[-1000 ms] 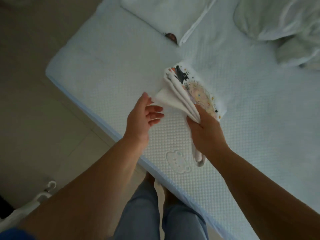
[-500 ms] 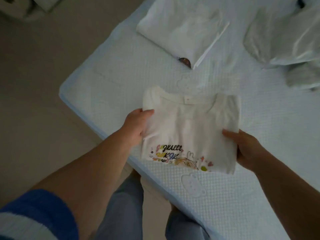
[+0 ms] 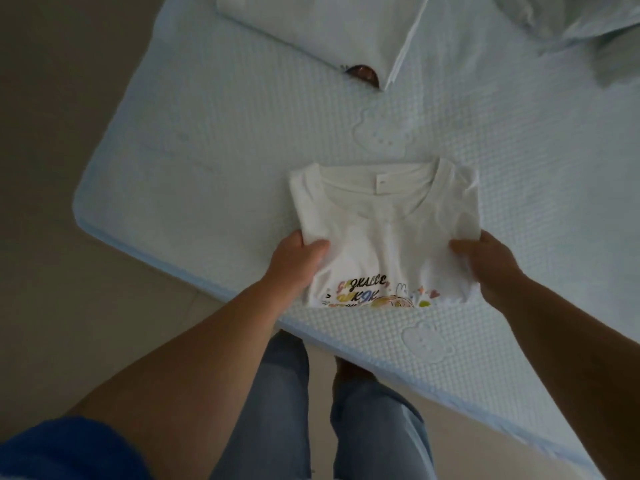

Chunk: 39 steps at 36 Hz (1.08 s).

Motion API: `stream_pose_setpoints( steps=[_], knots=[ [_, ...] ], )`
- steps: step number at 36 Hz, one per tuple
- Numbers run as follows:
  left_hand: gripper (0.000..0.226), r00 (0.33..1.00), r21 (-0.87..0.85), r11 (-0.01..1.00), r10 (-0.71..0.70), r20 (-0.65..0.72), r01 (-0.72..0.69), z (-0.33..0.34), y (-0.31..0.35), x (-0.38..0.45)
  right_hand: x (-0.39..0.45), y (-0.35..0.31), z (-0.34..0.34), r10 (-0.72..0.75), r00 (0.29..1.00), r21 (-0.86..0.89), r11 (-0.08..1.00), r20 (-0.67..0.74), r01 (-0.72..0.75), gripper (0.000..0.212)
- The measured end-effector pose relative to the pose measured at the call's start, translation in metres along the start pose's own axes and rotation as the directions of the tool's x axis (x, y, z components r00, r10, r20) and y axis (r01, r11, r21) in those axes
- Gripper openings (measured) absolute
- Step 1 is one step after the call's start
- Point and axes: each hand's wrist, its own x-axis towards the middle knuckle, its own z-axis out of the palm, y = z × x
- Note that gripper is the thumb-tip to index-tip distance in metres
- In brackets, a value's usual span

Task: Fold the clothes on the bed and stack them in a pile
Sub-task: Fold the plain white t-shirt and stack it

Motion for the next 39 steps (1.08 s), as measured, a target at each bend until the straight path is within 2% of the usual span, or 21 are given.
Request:
stream_pose_setpoints(
  steps=[3,6,8,10,13,16,19,21,23,25,28,32,36,39],
  knots=[
    [0.011,0.980,-0.103,0.980,0.156,-0.121,-0.168,-0.008,0.026,-0.011,-0.016,-0.010,0.003,-0.111,0.994,0.007,0.994,0.000,0.111,0.022],
    [0.014,0.940,-0.173,0.938,0.261,-0.220,-0.301,-0.026,0.047,-0.017,-0.032,-0.013,0.005,-0.185,0.983,0.147,0.972,0.006,0.182,0.025],
    [0.017,0.923,-0.212,0.914,0.293,-0.248,-0.346,-0.037,0.054,-0.017,-0.036,-0.010,0.007,-0.176,0.984,0.255,0.952,0.015,0.166,0.025],
    [0.025,0.929,-0.178,0.935,0.253,-0.269,-0.306,-0.044,0.051,-0.009,-0.027,0.000,0.012,-0.139,0.990,0.312,0.941,-0.007,0.134,0.023],
    [0.035,0.968,0.042,0.996,0.092,-0.235,-0.084,-0.048,0.028,0.014,-0.006,0.020,0.027,-0.054,0.998,0.319,0.946,-0.016,0.056,0.019],
    [0.030,0.990,0.109,0.992,-0.044,-0.135,0.059,-0.041,0.001,0.027,0.011,0.039,0.034,0.024,1.000,0.229,0.973,-0.017,-0.019,0.040],
    [0.033,0.978,0.242,0.970,0.021,-0.205,0.030,-0.034,-0.010,0.028,0.016,0.047,0.034,0.000,0.998,0.117,0.993,-0.058,0.006,0.048],
    [0.024,0.968,0.377,0.926,0.076,-0.239,0.020,-0.033,-0.013,0.024,0.013,0.052,0.034,-0.024,0.999,0.062,0.998,-0.037,0.026,0.051],
    [0.019,0.962,0.481,0.877,0.124,-0.243,0.008,-0.033,-0.015,0.021,0.008,0.056,0.032,-0.034,0.999,0.023,0.999,-0.010,0.034,0.049],
    [0.026,0.954,0.544,0.839,0.158,-0.253,0.005,-0.032,-0.015,0.018,0.005,0.061,0.030,-0.021,1.000,-0.008,1.000,0.005,0.021,0.040],
    [0.031,0.944,0.500,0.866,0.145,-0.297,0.025,-0.032,-0.017,0.017,0.007,0.066,0.026,0.026,0.999,-0.028,0.999,0.030,-0.025,0.021],
    [0.027,0.944,0.400,0.911,0.036,-0.329,0.105,-0.029,-0.022,0.017,0.015,0.070,0.025,0.061,0.996,-0.017,0.998,0.066,-0.060,0.012],
    [0.023,0.932,0.199,0.966,-0.083,-0.353,0.162,-0.030,-0.017,0.019,0.020,0.068,0.020,0.073,0.995,0.043,0.996,0.069,-0.076,0.022],
    [0.018,0.944,0.157,0.980,-0.069,-0.321,0.125,-0.033,-0.002,0.022,0.023,0.058,0.015,0.073,0.996,0.142,0.987,0.056,-0.080,0.023]
  ],
)
